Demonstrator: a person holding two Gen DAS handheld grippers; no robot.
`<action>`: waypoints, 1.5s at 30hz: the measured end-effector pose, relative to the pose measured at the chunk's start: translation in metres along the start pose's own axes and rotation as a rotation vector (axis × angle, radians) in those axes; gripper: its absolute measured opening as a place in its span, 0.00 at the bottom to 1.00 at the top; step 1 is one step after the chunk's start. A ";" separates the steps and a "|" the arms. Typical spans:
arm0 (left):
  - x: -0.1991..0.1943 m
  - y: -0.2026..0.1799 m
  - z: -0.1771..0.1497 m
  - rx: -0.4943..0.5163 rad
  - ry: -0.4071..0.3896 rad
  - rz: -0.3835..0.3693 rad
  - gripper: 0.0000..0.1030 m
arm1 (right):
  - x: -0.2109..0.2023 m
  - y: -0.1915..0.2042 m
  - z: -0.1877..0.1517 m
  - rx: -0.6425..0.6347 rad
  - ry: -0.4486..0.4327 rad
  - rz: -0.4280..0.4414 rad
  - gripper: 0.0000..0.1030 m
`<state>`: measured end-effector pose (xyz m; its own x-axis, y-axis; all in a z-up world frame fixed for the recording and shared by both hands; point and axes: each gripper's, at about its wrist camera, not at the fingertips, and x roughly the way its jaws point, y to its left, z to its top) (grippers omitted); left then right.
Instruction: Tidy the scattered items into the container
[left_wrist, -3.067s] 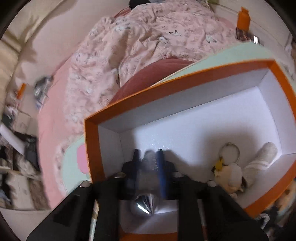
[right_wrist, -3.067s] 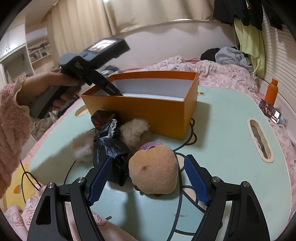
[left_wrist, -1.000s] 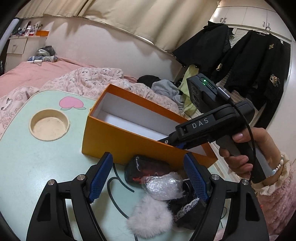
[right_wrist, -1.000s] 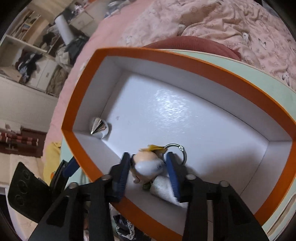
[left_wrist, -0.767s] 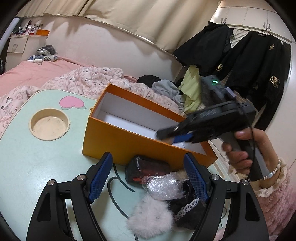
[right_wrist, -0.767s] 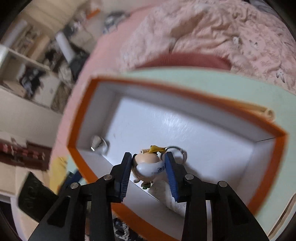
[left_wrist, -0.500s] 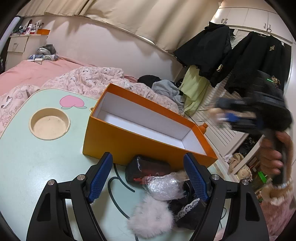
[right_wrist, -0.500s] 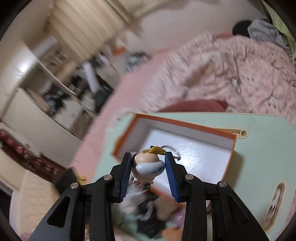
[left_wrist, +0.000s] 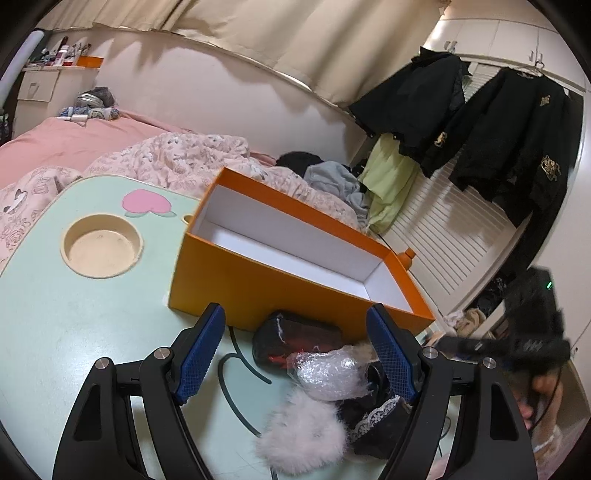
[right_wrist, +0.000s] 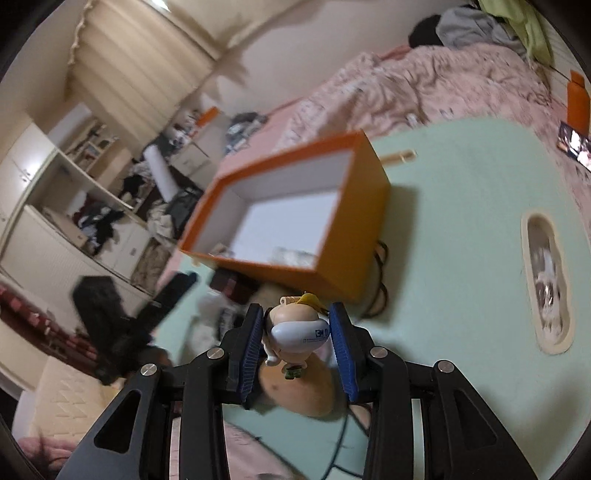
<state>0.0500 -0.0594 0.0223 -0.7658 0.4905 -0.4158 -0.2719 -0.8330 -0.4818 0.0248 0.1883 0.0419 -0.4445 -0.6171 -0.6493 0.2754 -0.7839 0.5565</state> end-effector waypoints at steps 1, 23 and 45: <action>-0.002 0.001 0.000 -0.006 -0.011 -0.003 0.76 | 0.006 -0.001 -0.002 -0.003 0.003 -0.012 0.36; 0.147 -0.109 0.075 0.254 0.725 0.052 0.76 | -0.007 0.028 -0.048 -0.128 -0.257 -0.058 0.67; 0.185 -0.122 0.045 0.360 0.802 0.230 0.76 | -0.004 0.035 -0.055 -0.158 -0.276 -0.041 0.67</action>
<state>-0.0846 0.1211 0.0391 -0.2247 0.2205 -0.9491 -0.4313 -0.8959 -0.1061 0.0834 0.1600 0.0354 -0.6668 -0.5595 -0.4922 0.3714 -0.8221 0.4314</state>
